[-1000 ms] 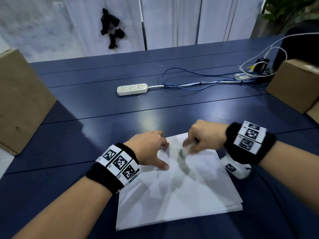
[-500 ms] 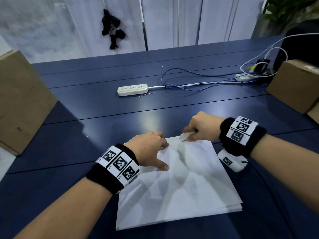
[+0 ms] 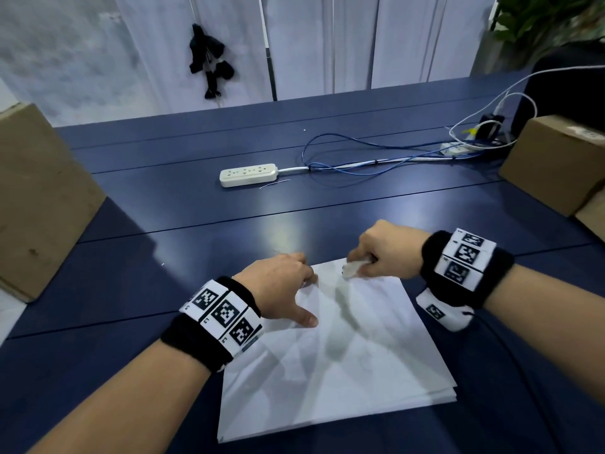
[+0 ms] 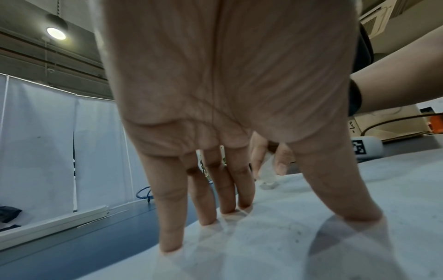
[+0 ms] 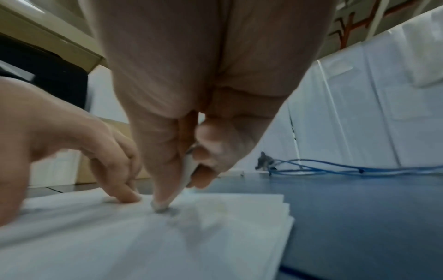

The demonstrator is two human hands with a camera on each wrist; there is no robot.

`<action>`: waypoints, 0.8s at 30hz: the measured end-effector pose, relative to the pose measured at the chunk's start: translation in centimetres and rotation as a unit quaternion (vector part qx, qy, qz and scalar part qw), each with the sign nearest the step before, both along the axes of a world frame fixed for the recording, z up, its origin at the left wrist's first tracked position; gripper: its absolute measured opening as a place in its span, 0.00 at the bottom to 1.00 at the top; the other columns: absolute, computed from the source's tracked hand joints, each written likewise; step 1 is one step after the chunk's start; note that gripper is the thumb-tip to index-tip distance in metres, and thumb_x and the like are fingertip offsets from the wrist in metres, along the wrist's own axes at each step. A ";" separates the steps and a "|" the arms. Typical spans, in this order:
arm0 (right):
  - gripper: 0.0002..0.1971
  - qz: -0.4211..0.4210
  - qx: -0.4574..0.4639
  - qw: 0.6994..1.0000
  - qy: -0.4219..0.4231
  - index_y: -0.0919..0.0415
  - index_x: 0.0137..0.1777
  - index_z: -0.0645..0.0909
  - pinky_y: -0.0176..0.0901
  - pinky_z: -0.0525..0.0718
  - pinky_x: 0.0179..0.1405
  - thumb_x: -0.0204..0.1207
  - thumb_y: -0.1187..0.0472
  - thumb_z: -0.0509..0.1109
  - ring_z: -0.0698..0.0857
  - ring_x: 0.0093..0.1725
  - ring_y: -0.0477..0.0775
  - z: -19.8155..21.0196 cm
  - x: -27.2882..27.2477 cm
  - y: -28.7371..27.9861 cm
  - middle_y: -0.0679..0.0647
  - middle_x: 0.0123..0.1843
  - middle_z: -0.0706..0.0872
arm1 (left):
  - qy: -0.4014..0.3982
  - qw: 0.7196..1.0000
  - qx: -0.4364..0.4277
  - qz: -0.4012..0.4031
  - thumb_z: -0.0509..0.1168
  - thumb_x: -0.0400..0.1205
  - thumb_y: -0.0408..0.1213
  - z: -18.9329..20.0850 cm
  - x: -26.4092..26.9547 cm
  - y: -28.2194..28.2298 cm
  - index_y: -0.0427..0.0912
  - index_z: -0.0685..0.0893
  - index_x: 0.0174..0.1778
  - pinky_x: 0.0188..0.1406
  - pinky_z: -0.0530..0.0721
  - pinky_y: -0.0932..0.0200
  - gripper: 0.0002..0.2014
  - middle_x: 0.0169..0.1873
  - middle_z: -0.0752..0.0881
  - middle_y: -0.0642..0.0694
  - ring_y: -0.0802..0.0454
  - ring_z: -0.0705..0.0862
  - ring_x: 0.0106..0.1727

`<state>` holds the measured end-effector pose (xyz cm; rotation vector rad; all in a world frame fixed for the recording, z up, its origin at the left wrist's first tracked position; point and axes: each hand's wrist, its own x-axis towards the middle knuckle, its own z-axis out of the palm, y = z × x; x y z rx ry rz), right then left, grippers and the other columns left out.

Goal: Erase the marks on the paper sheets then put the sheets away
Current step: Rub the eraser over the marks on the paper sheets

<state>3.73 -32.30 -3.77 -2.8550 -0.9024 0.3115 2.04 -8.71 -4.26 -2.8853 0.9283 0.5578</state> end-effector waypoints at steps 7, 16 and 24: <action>0.13 0.025 0.005 0.997 0.073 0.44 0.55 0.88 0.22 0.74 0.32 0.70 0.48 0.74 0.80 0.30 0.39 0.3 -1.4 0.0 0.42 0.28 0.81 | 0.000 1.000 0.005 -0.001 0.73 0.68 0.65 0.0 0.0 -0.2 0.50 0.80 0.59 0.49 0.84 0.46 0.30 0.50 0.72 0.56 0.50 0.78 0.54; 0.13 0.037 0.018 0.984 0.172 0.40 0.54 0.88 0.46 0.88 0.32 0.70 0.44 0.75 0.85 0.33 0.54 0.3 -2.8 0.3 0.47 0.37 0.84 | -0.003 1.000 0.005 0.000 0.73 0.67 0.66 -0.2 0.2 -0.1 0.49 0.81 0.58 0.49 0.85 0.46 0.31 0.50 0.74 0.54 0.49 0.79 0.52; 0.11 -0.017 0.002 1.000 -0.014 0.48 0.55 0.89 0.41 0.75 0.35 0.76 0.49 0.71 0.75 0.32 0.53 0.2 0.8 0.5 0.45 0.27 0.80 | 0.006 1.000 -0.006 0.003 0.75 0.68 0.63 0.1 0.0 -0.4 0.46 0.81 0.58 0.52 0.83 0.48 0.30 0.49 0.72 0.54 0.49 0.77 0.50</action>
